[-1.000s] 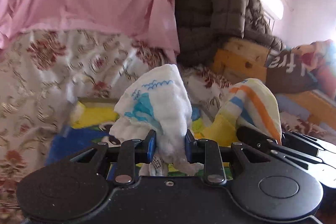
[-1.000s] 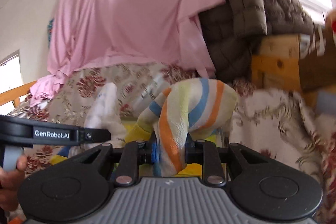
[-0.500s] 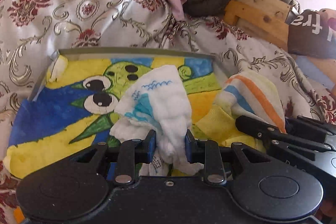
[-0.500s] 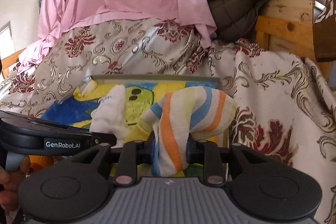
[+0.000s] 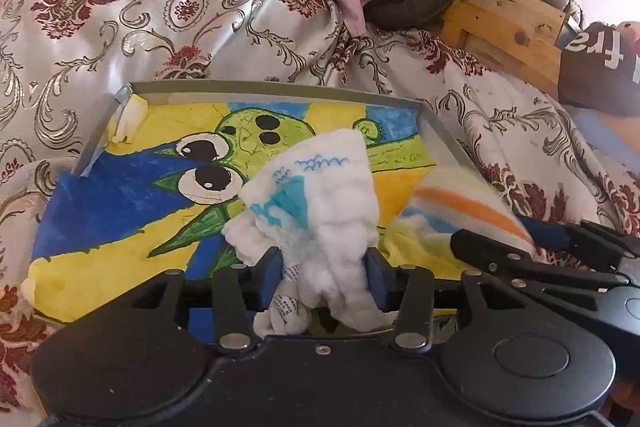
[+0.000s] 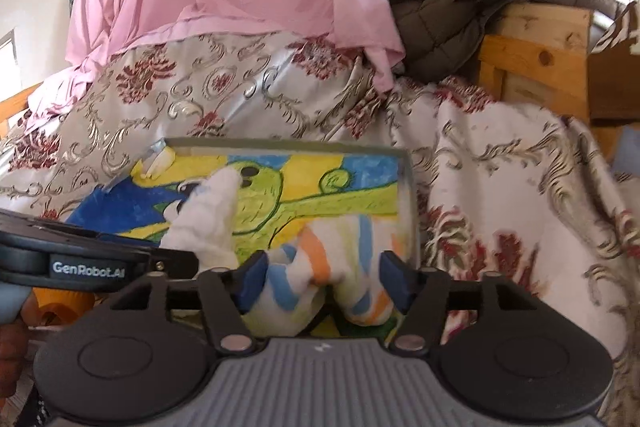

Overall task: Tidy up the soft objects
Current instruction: 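Open both tools to release the cloths and lift away, then grasp the beige drawstring pouch with the left tool while the right tool grasps the white-grey cloth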

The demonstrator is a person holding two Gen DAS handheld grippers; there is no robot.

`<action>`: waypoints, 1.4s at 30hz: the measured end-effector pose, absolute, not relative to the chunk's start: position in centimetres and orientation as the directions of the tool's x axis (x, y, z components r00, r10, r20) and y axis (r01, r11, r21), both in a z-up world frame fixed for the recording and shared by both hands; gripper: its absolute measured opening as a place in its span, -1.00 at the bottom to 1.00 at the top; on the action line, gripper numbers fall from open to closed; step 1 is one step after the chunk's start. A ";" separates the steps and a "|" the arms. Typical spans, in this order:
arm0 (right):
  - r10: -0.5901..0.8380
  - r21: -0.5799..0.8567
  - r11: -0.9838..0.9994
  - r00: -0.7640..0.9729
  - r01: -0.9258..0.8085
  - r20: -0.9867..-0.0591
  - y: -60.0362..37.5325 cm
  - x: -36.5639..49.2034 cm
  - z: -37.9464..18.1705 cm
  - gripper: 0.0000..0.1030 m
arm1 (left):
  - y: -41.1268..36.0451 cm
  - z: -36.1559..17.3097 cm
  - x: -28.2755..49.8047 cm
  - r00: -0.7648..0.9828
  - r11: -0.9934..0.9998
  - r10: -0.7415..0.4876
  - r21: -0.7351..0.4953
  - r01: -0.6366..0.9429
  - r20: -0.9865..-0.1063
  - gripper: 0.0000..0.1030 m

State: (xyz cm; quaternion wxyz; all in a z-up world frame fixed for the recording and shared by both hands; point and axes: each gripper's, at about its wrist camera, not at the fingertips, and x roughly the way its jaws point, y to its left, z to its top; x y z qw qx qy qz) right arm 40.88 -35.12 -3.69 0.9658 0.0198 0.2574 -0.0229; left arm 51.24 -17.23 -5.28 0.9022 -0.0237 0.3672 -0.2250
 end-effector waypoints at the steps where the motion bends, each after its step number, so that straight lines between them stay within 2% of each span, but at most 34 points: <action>1: -0.040 0.026 0.998 0.874 0.059 -0.485 -35.1 40.4 -3.2 0.46 | -17.1 -5.0 51.1 0.629 0.897 -0.427 -0.215 0.387 -0.650 -0.02; 6: -0.077 0.013 0.996 0.913 0.089 -0.400 -34.7 37.6 -0.7 0.87 | -16.4 -3.2 49.3 0.678 0.909 -0.407 -0.198 0.366 -0.612 0.27; 8: -0.072 0.034 0.995 0.932 0.090 -0.355 -34.5 36.2 0.5 0.95 | -15.8 -2.2 48.1 0.711 0.920 -0.385 -0.184 0.345 -0.589 0.45; 9: -0.063 0.047 0.995 0.940 0.083 -0.336 -34.4 35.5 1.0 0.98 | -15.4 -1.6 47.2 0.736 0.929 -0.366 -0.177 0.326 -0.569 0.57; 12: -0.032 0.078 0.995 0.961 0.056 -0.276 -34.2 33.1 2.7 0.99 | -14.1 0.3 44.5 0.789 0.939 -0.341 -0.155 0.306 -0.511 0.73; 19: -0.063 0.095 0.992 0.986 0.079 -0.157 -33.5 27.1 4.9 0.99 | -11.1 4.8 37.5 0.874 0.948 -0.316 -0.157 0.276 -0.368 0.98; 26: -0.074 0.112 0.990 0.995 0.081 -0.061 -32.6 19.8 5.2 0.99 | -9.4 7.5 30.2 0.922 0.953 -0.287 -0.175 0.248 -0.259 0.99; 31: -0.075 0.157 0.984 0.996 0.081 -0.044 -32.5 15.1 4.0 0.99 | -8.7 7.2 25.1 0.937 0.957 -0.272 -0.163 0.240 -0.220 0.99; 42: -0.103 0.188 0.973 0.982 0.133 -0.159 -30.9 8.8 2.1 0.99 | -6.7 3.9 17.5 0.933 0.958 -0.260 -0.185 0.217 -0.249 0.99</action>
